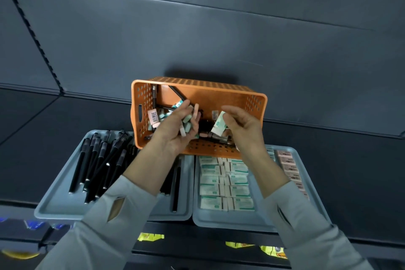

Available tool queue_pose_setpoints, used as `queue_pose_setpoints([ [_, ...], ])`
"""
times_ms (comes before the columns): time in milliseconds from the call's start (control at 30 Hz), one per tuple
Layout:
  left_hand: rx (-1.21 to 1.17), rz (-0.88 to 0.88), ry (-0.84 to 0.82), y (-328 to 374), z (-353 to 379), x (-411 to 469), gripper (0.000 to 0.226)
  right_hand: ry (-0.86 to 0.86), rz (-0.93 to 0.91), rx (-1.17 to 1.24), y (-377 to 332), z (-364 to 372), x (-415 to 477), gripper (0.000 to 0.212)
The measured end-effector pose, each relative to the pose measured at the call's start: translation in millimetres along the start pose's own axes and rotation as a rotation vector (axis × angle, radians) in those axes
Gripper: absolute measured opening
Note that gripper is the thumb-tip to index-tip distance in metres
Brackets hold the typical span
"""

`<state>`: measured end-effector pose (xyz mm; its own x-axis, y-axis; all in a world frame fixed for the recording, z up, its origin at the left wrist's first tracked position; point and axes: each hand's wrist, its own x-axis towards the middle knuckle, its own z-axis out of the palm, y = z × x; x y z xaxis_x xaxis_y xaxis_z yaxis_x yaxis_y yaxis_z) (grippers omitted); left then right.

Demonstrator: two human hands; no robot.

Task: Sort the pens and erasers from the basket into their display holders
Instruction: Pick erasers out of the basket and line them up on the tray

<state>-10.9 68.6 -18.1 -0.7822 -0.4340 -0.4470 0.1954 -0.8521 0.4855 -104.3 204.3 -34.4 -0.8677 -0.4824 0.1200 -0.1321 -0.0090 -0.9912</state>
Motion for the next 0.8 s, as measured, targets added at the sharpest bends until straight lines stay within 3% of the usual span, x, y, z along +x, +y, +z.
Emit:
queue_pose_setpoints([
  [167,0.087,0.040,-0.090,-1,-7,-14,0.036,-0.151,0.097,0.111,4,-18,-15,0.023],
  [333,0.107,0.017,-0.173,-14,-26,-32,0.036,-0.310,0.112,-0.058,5,-46,-48,0.026],
  [433,0.143,-0.018,-0.200,-27,-34,-45,0.021,-0.328,0.047,-0.263,15,-64,-67,0.028],
  [567,0.146,-0.016,-0.134,-46,-41,-54,0.035,-0.267,-0.001,-0.466,36,-85,-77,0.022],
  [700,0.143,-0.024,-0.109,-60,-41,-60,0.027,-0.250,-0.188,-0.729,43,-90,-82,0.027],
  [800,0.188,-0.011,-0.112,-66,-42,-65,0.021,-0.248,-0.297,-0.795,44,-85,-83,0.023],
])
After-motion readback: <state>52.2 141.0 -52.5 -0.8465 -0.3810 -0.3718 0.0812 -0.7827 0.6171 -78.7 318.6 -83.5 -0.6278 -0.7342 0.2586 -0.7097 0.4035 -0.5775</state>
